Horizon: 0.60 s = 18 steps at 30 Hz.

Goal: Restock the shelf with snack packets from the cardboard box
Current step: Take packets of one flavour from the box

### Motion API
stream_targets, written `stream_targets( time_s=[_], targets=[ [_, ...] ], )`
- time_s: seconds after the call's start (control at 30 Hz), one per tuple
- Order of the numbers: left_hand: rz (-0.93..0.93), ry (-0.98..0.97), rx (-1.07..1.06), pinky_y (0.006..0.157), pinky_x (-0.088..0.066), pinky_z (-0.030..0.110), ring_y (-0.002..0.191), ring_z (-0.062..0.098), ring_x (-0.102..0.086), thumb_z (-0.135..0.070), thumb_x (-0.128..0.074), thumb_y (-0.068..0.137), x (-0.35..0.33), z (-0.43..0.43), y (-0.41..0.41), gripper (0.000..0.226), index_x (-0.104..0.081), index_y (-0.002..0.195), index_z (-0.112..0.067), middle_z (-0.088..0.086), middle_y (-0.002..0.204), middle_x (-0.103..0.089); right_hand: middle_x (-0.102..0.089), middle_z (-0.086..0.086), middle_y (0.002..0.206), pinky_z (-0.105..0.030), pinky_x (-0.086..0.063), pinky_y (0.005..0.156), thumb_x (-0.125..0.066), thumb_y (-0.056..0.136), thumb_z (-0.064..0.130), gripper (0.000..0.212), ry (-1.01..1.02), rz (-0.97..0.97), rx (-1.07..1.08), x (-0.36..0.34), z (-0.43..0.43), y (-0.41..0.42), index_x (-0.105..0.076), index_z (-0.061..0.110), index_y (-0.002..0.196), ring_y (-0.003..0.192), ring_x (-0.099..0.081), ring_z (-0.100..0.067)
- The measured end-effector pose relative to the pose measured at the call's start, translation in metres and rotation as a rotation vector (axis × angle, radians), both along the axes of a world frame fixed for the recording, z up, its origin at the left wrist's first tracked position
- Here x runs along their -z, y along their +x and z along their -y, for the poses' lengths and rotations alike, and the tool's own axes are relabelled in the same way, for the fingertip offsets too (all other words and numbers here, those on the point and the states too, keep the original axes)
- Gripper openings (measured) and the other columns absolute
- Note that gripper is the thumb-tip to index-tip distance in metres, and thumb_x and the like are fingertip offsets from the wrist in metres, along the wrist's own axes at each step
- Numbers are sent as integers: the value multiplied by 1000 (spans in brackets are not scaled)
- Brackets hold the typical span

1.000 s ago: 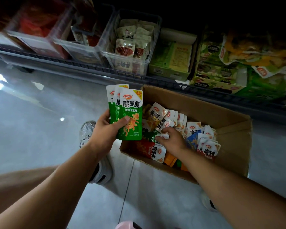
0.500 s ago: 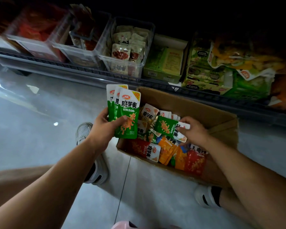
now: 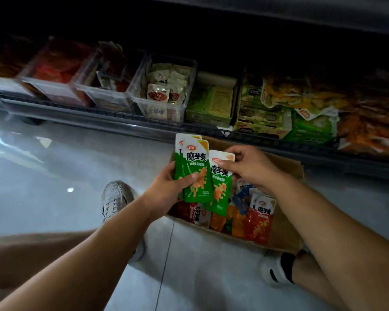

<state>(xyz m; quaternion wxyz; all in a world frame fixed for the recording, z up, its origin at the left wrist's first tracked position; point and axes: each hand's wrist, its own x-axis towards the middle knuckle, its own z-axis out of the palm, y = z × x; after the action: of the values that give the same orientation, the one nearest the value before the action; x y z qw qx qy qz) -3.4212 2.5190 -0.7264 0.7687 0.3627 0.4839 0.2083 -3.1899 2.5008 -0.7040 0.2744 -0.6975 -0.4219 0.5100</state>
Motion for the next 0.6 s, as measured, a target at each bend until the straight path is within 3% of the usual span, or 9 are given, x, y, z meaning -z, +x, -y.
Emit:
stream_targets(
  time_s=[0.1,0.23,0.37,0.5,0.6],
  targets=[
    [-39,61,11,101,-54,56,110,31,-72,-9,-73,90,-1,-1,0,45,-58,132,-12,10,121,-75,-69,2,81,-31,-47,58,-72,92,23,6,19,86,-36,-8,-4,5,-70,21,97,64,-60,-9],
    [-80,115,18,101,-55,54,108,26,-74,-12,-73,91,-7,-1,1,46,-57,134,-16,5,119,-76,-72,0,93,-33,-48,70,-65,96,24,6,45,178,-64,-37,-9,20,-69,20,100,83,-65,-17],
    [10,84,37,99,-56,50,111,29,-73,-10,-70,92,-20,4,8,45,-56,135,-13,9,121,-75,-71,1,89,-24,-44,57,-67,95,22,6,98,3,-37,-58,-7,19,-68,20,101,74,-59,-10],
    [117,40,83,93,-60,45,113,30,-72,-9,-68,91,-32,7,19,46,-56,135,-14,12,123,-74,-74,-4,95,-24,-47,50,-76,88,21,18,156,18,92,-55,0,7,-65,22,103,76,-66,-15],
    [121,64,78,93,-60,44,113,31,-71,-4,-68,91,-38,6,25,47,-55,136,-12,13,124,-73,-71,-5,94,-30,-53,55,-80,84,27,39,211,2,262,-58,3,-3,-58,18,115,77,-70,-20]
  ],
)
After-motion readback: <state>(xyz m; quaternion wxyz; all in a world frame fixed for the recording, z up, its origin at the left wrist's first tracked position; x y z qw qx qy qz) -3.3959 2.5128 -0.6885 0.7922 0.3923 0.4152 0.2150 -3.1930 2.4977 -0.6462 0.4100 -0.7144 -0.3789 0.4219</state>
